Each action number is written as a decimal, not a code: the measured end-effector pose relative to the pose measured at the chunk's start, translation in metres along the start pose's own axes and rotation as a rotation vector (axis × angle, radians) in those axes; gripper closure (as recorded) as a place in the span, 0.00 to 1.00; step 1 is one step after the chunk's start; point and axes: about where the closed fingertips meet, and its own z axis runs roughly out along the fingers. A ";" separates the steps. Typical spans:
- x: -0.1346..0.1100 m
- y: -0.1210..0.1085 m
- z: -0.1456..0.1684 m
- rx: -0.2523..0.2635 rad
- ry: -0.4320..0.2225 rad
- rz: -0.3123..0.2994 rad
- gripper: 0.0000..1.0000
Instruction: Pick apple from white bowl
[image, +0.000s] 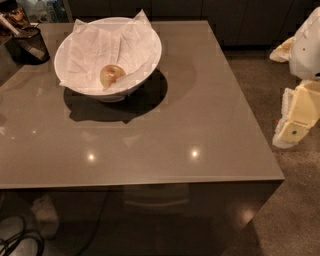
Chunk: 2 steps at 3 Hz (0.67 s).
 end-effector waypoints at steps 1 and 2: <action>0.000 0.000 0.000 0.000 0.000 0.000 0.00; -0.010 -0.009 -0.004 0.049 0.010 0.019 0.00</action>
Offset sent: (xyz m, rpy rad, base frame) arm 0.0235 0.0134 0.0142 -0.0369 -0.0800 -0.0772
